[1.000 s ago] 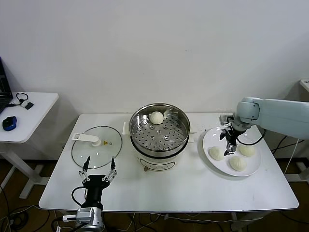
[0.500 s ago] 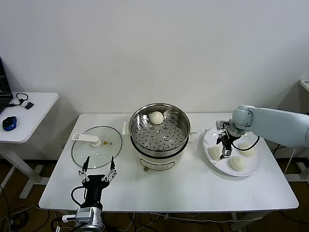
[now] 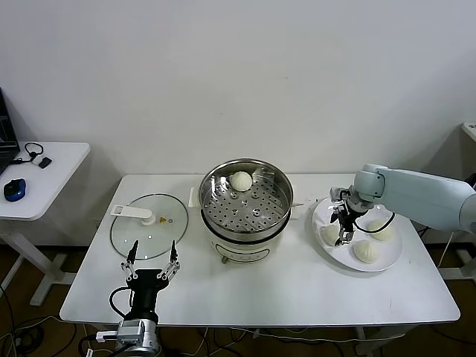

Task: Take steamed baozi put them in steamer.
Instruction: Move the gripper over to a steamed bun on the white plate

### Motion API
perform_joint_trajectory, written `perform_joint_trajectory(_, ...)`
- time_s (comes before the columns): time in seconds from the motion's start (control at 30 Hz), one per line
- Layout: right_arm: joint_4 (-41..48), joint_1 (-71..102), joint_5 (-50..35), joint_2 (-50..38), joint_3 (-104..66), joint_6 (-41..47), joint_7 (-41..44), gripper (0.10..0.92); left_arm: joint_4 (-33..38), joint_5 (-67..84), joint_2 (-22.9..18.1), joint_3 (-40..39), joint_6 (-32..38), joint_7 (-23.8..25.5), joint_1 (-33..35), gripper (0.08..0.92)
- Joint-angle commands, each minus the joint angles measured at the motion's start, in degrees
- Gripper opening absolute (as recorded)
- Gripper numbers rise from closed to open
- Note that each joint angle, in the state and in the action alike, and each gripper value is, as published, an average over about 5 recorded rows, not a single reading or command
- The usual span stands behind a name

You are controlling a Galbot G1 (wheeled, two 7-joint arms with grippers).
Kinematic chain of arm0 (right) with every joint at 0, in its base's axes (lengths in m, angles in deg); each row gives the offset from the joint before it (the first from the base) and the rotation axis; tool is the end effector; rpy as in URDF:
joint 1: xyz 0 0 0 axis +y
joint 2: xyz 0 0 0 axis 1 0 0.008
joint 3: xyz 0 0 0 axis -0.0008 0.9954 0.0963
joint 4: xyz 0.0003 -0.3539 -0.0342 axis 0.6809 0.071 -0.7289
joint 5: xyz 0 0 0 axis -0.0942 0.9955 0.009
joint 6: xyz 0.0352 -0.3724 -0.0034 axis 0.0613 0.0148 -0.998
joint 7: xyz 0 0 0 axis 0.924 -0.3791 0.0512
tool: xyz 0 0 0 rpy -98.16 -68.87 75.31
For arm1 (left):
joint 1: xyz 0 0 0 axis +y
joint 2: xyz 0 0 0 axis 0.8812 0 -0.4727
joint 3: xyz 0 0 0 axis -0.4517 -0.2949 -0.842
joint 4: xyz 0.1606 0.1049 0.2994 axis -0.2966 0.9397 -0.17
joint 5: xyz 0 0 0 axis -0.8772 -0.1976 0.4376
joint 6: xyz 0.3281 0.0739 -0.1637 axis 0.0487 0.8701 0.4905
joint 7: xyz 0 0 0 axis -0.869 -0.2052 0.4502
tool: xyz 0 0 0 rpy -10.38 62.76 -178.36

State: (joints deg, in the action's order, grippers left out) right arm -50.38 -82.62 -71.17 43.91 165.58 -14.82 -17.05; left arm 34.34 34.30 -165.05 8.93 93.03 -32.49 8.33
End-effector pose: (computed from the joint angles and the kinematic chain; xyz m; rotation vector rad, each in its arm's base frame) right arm 0.5690 -0.1600 -0.2432 1.1577 -1.3510 1.1538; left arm 0.1596 -0.0151 -0.3317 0.0963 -3.0851 -0.1906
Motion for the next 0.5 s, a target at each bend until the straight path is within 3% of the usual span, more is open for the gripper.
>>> perform_joint_trajectory(0.03,1.47,0.78,0.87,0.57,-1.22,-0.50,1.25,0.822,0.01,-0.10,-2.36,-0.05,-0.03,-0.03,-0.01,0.823)
perform_joint_trajectory(0.3,0.94,0.15,1.38,0.43,-0.34,-0.50,2.02,0.667,0.00,-0.08,-2.31,-0.02,-0.01,-0.01,-0.02,0.823)
perform_joint_trajectory(0.5,0.13,-0.77,1.38,0.01,0.16,-0.47,2.07,0.634,0.17,-0.04,-2.29,-0.03,-0.01,-0.01,-0.06,0.823)
